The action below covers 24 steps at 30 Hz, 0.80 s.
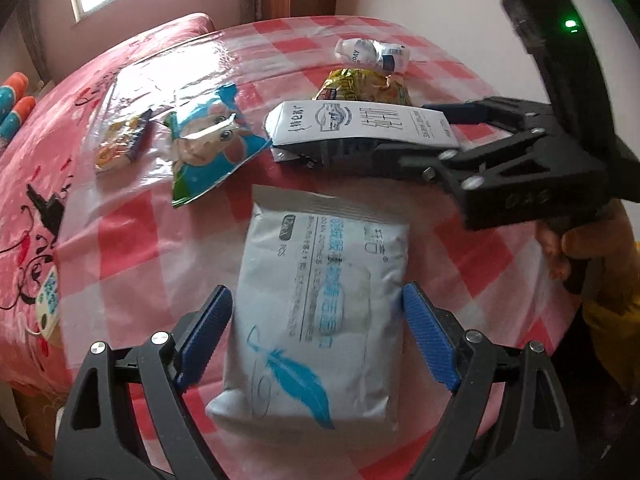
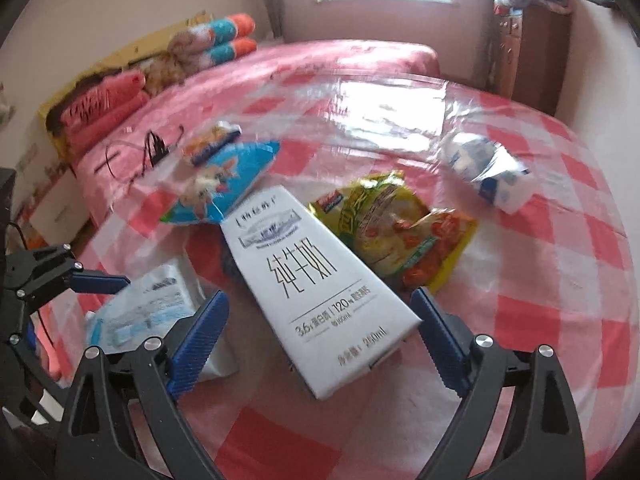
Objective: Collect trash
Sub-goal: 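Grasp the white milk carton with the right tool while the left tool lifts the wipes pack, then carry the wipes pack and milk carton with both tools to the orange bucket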
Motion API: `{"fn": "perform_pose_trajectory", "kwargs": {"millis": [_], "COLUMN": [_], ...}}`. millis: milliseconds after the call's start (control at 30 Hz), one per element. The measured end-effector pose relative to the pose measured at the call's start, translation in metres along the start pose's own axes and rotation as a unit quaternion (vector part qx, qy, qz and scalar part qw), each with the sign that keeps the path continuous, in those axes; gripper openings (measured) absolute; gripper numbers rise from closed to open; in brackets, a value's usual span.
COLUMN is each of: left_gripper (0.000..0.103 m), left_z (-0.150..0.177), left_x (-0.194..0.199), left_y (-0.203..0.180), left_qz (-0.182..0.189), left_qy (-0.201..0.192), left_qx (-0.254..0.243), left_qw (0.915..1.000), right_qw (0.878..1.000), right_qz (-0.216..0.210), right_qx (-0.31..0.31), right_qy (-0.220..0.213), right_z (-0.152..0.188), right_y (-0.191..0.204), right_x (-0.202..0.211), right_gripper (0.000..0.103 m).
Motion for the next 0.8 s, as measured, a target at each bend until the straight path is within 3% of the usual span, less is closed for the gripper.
{"fn": "perform_pose_trajectory", "kwargs": {"millis": [267,400,800], "left_gripper": [0.086,0.082,0.078], "left_z": [-0.003,-0.001,0.007], "left_x": [-0.008,-0.006,0.000], "left_y": [-0.004,-0.001,0.012], "left_qz": [-0.008,-0.010,-0.016], "left_qy": [-0.012,-0.023,-0.034], "left_qx": [0.019,0.042,0.097], "left_qw": [0.9997,0.9988,0.9946], "right_qw": [1.000,1.000,1.000], "right_qz": [-0.002,0.014,0.008], "right_qx": [0.014,0.005,-0.001], "right_qy": [0.001,0.000,-0.003], "right_z": [0.001,0.002,0.017], "right_y": [0.008,0.006,0.017], "right_x": [-0.006,-0.004,0.002], "right_gripper": [0.094,0.078,0.062]}}
Point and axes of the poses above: each gripper's, at about its wrist camera, not at the fingertips, and x roughly against the way its jaws point, y to its left, z to its underside, the point moved 4 cm from there along -x, roughly the way its jaws point, and after that the axes turned 12 degrees about y, right-handed, at the moved point
